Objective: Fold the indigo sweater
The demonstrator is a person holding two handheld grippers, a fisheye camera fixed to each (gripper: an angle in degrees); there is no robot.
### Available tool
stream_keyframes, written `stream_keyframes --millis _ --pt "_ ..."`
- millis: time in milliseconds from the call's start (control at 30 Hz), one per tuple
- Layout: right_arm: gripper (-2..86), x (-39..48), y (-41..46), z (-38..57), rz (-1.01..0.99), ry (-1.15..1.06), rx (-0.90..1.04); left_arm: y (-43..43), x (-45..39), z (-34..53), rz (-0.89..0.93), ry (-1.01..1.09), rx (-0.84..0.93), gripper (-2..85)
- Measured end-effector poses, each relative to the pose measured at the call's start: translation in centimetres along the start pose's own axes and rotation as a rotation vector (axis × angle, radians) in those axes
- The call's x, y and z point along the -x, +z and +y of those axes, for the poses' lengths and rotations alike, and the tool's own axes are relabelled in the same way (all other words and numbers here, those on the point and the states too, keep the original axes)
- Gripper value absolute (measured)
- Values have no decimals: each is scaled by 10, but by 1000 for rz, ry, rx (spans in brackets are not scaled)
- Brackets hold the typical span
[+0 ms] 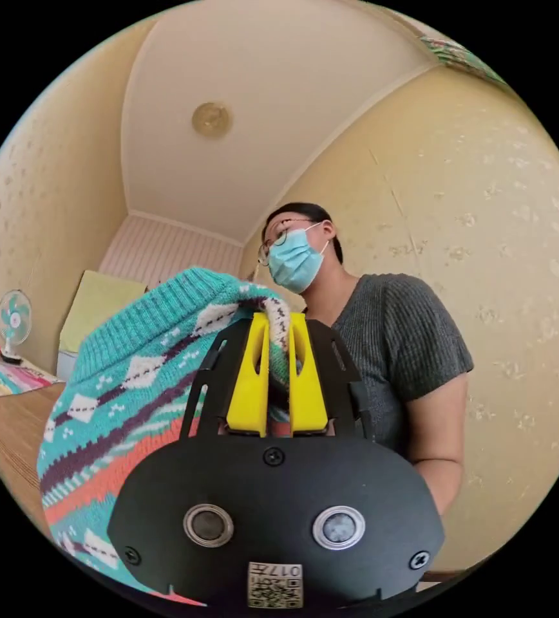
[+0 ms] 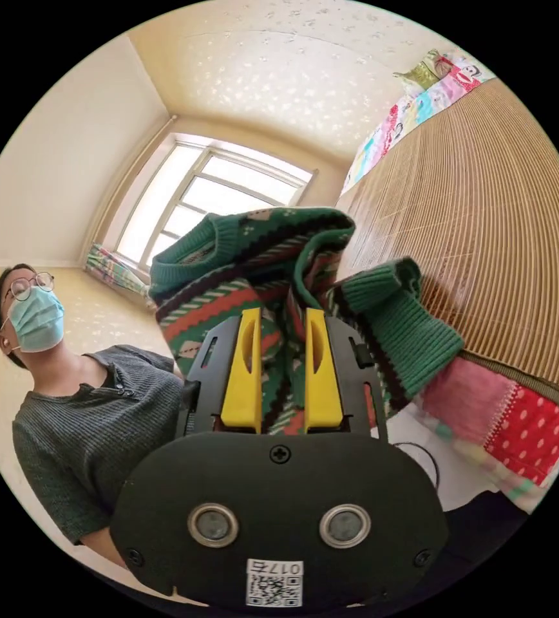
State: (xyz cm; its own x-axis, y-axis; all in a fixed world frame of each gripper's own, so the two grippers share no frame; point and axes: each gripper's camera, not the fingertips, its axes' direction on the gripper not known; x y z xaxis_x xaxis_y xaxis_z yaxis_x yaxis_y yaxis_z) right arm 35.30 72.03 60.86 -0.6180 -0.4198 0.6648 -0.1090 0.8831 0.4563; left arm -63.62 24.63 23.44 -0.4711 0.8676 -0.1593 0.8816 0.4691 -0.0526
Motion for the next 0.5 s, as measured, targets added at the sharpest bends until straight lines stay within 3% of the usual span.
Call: stream_keyframes --millis 67,200,333,400,500 --pt "126 11 21 -12 163 -74 25 -12 -9 -7 168 115 -132 48" --pt "175 26 68 -38 288 -233 73 -28 -10 -14 484 282 -381 48" --pt "213 12 124 -71 291 -263 115 -9 -1 -29 568 243 -391 47" --pt "101 -2 150 -79 367 -253 142 3 3 -39 638 236 -399 47" --pt "60 -8 158 -82 368 -232 102 -2 -4 -60 576 216 -365 47"
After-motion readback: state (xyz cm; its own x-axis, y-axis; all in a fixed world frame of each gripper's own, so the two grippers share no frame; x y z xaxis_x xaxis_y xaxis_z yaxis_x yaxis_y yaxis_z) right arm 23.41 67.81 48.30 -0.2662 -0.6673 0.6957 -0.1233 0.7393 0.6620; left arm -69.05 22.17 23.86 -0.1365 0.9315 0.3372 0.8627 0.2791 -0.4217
